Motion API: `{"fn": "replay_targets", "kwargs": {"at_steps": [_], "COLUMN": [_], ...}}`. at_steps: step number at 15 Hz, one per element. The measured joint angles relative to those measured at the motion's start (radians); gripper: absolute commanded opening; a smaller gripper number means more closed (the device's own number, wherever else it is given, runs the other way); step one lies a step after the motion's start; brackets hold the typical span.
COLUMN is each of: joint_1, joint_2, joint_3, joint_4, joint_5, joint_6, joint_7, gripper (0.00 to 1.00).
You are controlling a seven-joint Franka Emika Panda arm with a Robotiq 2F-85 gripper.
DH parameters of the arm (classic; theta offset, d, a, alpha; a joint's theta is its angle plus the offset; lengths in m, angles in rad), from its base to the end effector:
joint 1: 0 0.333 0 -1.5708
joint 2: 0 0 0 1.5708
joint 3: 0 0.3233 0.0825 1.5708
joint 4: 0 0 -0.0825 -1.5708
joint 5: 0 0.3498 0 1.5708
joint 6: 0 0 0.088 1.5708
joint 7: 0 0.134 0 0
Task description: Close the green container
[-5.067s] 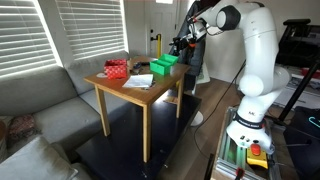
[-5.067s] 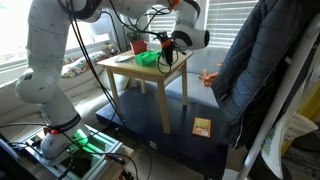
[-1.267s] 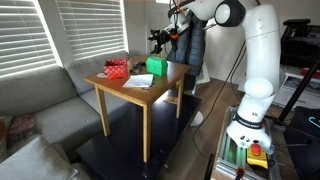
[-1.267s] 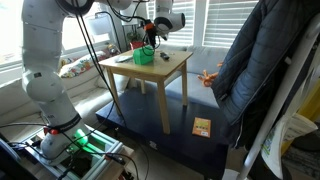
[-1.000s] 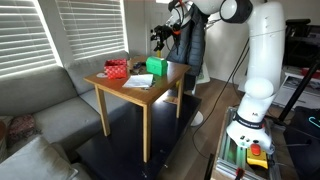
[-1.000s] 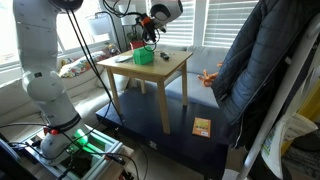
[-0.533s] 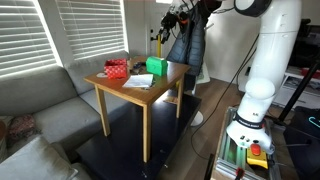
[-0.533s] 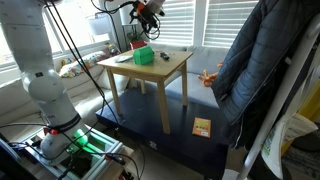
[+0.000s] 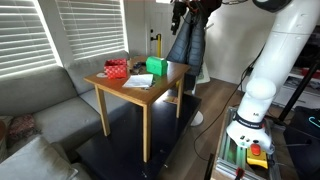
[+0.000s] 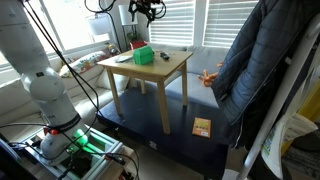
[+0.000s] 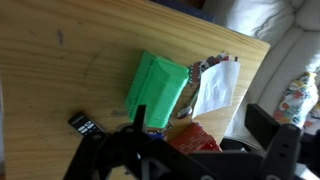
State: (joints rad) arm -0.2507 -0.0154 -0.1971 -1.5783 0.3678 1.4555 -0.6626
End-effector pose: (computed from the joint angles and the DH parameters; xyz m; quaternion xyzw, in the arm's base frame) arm 0.4724 -0.1707 0.6097 -0.9746 -0.1165 -0.0520 0.1842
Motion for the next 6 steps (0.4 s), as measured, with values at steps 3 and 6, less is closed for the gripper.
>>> {"fn": "replay_targets", "kwargs": {"at_steps": [3, 6], "joint_1": [0.013, 0.016], "joint_2": [-0.040, -0.046], "joint_3": [0.002, 0.002], "joint_4": [-0.028, -0.042], "joint_5": [-0.102, -0.111], "joint_6": [0.041, 0.049], "joint_7": [0.005, 0.006], "gripper": [1.00, 1.00]}}
